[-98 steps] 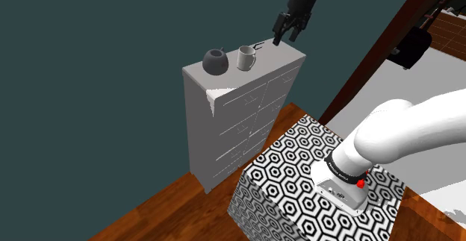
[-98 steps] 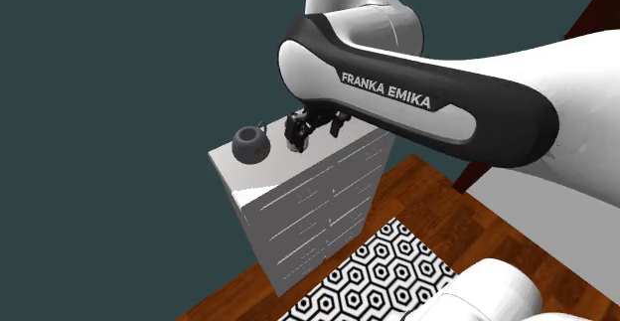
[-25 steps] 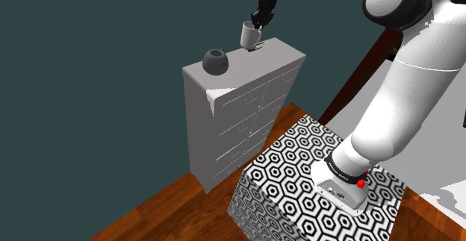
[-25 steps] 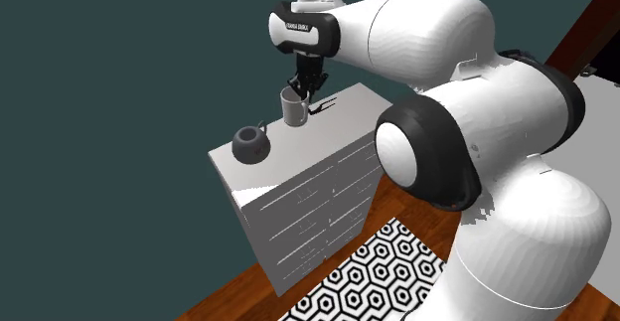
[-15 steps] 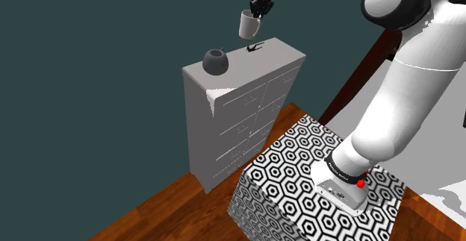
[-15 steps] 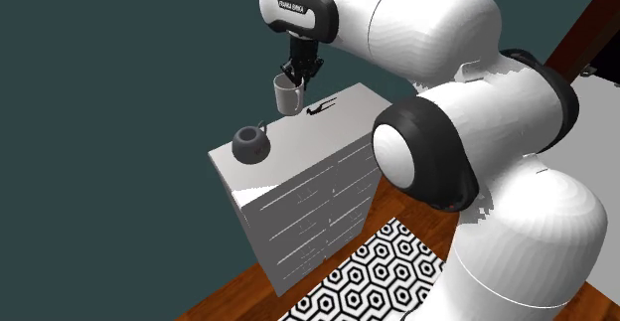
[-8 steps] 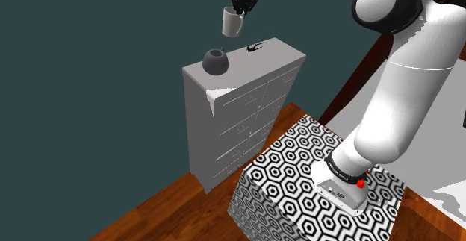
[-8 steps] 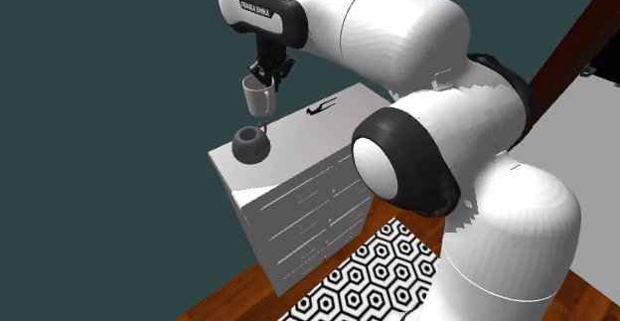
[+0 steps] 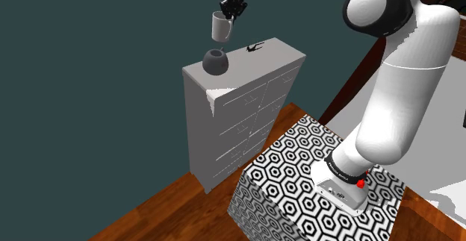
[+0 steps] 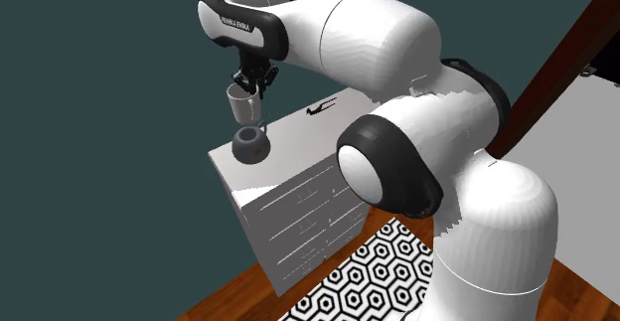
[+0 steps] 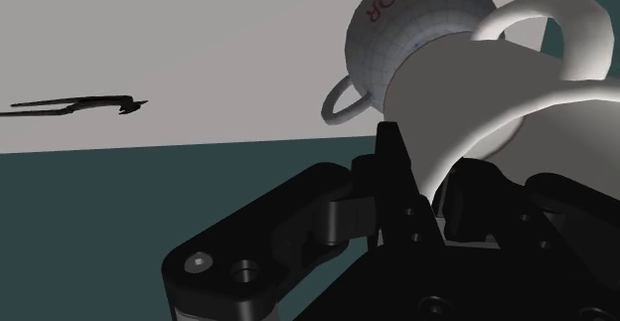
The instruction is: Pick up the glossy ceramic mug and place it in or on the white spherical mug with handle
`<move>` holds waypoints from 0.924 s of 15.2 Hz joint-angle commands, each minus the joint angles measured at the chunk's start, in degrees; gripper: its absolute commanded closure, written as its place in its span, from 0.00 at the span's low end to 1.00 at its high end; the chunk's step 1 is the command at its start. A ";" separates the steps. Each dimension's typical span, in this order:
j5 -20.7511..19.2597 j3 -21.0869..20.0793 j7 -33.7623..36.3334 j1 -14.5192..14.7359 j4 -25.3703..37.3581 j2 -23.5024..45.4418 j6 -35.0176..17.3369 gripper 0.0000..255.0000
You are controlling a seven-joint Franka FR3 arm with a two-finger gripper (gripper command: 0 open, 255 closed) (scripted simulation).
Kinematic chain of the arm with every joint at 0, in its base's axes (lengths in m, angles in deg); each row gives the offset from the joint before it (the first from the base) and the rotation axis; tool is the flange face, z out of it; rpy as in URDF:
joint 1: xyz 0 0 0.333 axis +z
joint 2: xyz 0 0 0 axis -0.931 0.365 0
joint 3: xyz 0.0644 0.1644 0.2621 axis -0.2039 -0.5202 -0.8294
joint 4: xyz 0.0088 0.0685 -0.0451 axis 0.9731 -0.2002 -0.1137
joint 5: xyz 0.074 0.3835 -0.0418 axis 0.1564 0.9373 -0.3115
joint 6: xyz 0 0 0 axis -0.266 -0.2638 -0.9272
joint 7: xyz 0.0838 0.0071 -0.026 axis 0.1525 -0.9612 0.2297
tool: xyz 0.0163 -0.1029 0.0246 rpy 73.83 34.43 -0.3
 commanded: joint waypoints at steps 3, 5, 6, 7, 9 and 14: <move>0.05 0.00 -0.25 0.05 -3.22 -0.13 -3.12 1.00; 0.09 -0.02 -0.36 0.09 -4.74 -0.12 -4.66 1.00; 0.11 -0.03 -0.42 0.11 -5.47 -0.10 -5.41 1.00; 0.13 -0.04 -0.47 0.12 -6.18 -0.05 -6.16 1.00; 0.19 -0.06 -0.59 0.15 -7.53 0.07 -7.63 1.00; 0.28 -0.09 -0.76 0.18 -9.41 0.36 -9.79 1.00</move>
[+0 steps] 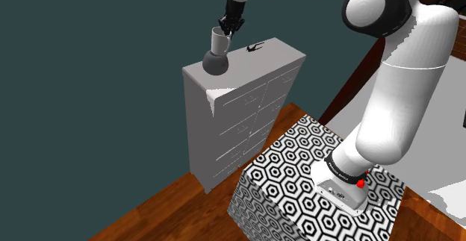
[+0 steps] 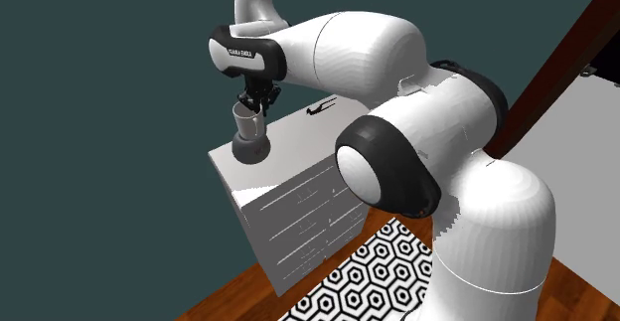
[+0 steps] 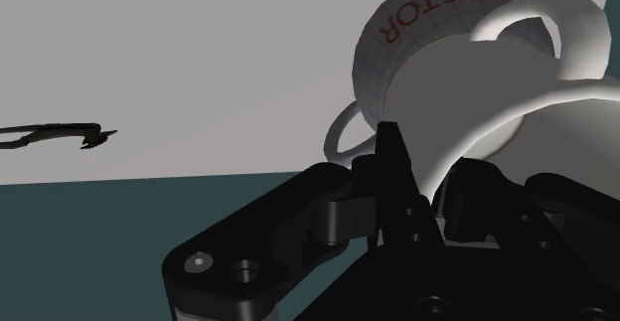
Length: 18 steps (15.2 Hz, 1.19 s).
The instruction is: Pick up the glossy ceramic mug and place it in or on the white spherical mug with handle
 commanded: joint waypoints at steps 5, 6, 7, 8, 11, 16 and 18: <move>0.00 -0.01 0.01 0.02 -0.12 0.02 -0.19 1.00; 0.00 -0.01 0.01 0.02 -0.12 0.02 -0.19 1.00; 0.00 -0.01 0.02 0.03 -0.13 0.01 -0.19 0.00; 0.00 -0.01 0.03 0.04 -0.12 0.02 -0.18 0.00; 0.00 -0.01 0.03 0.04 -0.13 0.00 -0.19 0.00; -0.23 0.18 0.24 -0.27 5.37 -1.17 6.49 0.00; -0.23 0.18 0.25 -0.27 5.36 -1.18 6.49 0.00</move>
